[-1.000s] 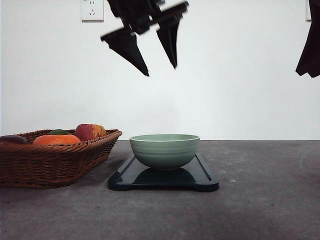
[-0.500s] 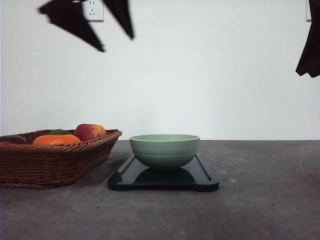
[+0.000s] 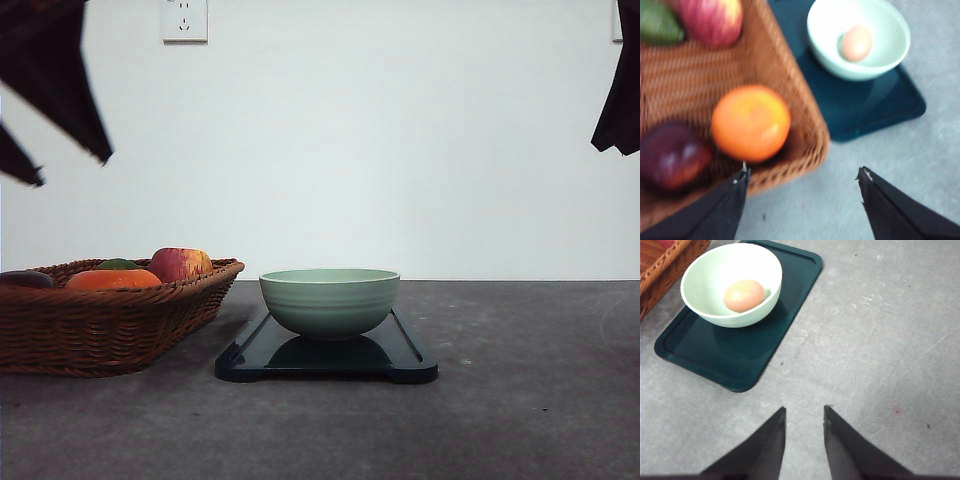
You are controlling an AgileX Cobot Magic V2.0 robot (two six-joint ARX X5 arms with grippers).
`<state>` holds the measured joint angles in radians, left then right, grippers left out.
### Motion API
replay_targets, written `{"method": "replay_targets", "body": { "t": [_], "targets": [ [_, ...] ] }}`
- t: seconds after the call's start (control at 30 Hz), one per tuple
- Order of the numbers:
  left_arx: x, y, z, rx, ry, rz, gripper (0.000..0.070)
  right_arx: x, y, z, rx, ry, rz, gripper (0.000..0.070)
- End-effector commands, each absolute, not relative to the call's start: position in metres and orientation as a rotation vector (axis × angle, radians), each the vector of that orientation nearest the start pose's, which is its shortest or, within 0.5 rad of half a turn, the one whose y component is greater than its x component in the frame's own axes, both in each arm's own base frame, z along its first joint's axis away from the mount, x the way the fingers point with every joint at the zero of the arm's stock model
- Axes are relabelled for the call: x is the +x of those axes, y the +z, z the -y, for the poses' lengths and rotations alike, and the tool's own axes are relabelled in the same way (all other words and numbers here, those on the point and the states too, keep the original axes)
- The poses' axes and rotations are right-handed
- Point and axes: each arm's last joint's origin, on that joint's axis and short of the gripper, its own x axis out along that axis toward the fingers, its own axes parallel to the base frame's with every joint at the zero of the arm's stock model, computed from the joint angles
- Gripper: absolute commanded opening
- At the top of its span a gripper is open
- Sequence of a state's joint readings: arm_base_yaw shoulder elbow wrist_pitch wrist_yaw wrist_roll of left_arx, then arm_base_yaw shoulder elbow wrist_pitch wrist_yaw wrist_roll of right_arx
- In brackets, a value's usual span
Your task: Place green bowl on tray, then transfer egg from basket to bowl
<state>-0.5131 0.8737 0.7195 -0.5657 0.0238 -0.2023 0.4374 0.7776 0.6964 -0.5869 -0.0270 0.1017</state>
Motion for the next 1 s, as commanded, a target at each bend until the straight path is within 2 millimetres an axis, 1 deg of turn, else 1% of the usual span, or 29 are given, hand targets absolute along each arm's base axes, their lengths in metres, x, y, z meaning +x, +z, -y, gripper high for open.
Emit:
{"method": "replay_targets", "body": {
  "t": [0.0,0.23,0.27,0.3,0.33,0.37,0.47,0.97],
  "targets": [
    [0.1515,0.2619,0.0856,-0.038,-0.422,-0.755,0.0424,0.1427,0.2689,-0.0685,-0.046,0.421,-0.677,0.0147],
    [0.1463,0.2556,0.0825,-0.019,-0.405,-0.837,0.0424,0.1385,0.2651,-0.0685,-0.038,0.472,-0.738,0.0147],
    [0.146,0.2553,0.0825,-0.018,-0.405,-0.84,0.0408,0.1383,0.2648,-0.0685,-0.037,0.475,-0.742,0.0143],
    [0.146,0.2553,0.0824,-0.018,-0.405,-0.841,0.036,0.1382,0.2648,-0.0686,-0.035,0.478,-0.743,0.0128],
    [0.1458,0.2553,0.0825,-0.019,-0.408,-0.842,0.0142,0.1379,0.2647,-0.0688,-0.032,0.49,-0.747,0.004],
    [0.1455,0.2553,0.0824,-0.019,-0.41,-0.844,0.0037,0.1378,0.2647,-0.069,-0.029,0.497,-0.747,0.0003],
    [0.1451,0.256,0.0822,-0.02,-0.412,-0.842,0.0,0.1373,0.2651,-0.0699,-0.016,0.53,-0.75,0.0009],
    [0.1441,0.2569,0.0812,-0.019,-0.412,-0.835,0.0,0.1381,0.2664,-0.0705,-0.012,0.54,-0.734,0.0009]
  ]
}}
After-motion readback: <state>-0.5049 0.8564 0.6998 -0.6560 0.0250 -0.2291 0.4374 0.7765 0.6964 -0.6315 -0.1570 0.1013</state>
